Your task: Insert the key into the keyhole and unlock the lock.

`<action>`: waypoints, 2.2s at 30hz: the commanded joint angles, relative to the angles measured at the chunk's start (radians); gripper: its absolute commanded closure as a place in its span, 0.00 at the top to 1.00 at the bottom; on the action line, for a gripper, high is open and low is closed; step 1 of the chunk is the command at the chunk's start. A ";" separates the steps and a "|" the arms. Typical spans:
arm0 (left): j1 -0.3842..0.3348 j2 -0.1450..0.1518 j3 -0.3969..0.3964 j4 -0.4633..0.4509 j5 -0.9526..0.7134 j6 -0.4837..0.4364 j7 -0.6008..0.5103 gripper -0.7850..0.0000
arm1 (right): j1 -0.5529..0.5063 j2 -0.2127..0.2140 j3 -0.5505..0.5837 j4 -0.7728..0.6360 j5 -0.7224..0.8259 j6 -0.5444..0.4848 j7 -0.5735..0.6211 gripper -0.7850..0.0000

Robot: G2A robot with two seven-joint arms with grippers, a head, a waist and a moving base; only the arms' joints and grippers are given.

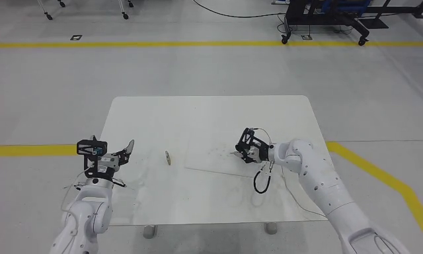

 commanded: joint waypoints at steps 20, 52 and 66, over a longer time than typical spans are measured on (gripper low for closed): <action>0.000 0.000 0.000 0.000 0.000 0.000 0.000 1.00 | 0.029 -0.002 -0.033 0.017 0.007 0.013 -0.018 0.00; 0.037 0.003 0.021 -0.031 0.106 -0.030 0.000 1.00 | -0.225 0.064 0.227 -0.134 0.308 -0.046 -0.278 0.00; 0.022 0.007 0.128 -0.157 -0.065 -0.258 -0.455 1.00 | -0.225 0.064 0.227 -0.134 0.308 -0.046 -0.278 0.00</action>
